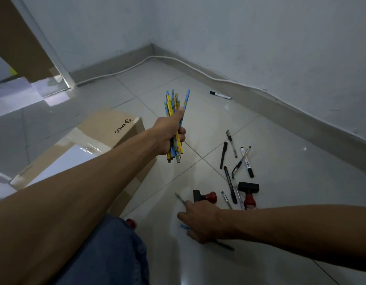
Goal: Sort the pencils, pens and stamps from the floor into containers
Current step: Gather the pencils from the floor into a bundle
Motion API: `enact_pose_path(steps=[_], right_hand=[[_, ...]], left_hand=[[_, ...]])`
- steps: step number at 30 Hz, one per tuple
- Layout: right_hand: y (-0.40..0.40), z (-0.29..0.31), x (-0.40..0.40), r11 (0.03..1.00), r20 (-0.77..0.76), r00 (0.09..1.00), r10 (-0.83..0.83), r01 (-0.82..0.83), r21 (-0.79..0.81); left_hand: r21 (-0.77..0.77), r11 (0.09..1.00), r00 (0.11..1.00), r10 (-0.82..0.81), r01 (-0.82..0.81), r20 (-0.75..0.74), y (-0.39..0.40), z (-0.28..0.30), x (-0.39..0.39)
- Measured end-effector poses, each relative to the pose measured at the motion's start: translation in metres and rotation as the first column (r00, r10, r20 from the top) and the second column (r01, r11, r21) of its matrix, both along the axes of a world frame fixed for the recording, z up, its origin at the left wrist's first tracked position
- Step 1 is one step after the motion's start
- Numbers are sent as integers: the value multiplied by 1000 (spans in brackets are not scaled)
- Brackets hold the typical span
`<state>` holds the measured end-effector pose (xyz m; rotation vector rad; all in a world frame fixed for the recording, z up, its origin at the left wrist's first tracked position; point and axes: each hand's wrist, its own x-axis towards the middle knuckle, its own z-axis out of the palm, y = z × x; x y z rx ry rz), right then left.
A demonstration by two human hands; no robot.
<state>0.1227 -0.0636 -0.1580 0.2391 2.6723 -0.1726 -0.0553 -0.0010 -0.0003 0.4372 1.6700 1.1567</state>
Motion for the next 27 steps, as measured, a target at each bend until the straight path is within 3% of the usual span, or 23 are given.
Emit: enact_pose_path(steps=[12,18,27], right_hand=[[-11,-17,-9,995,-27,995,-97,98,31],[-6,-19,4,993,-40,993,-113,111,-43],[14,3,18,992,40,995,-92,95,-81]], left_hand=[[24,1000,1000,0,-1,24,-5,-5,-12],[29,1000,1000,0,-1,20,-10,-3,-17],[22,1000,1000,-12,12,-15,-4,-3,-7]])
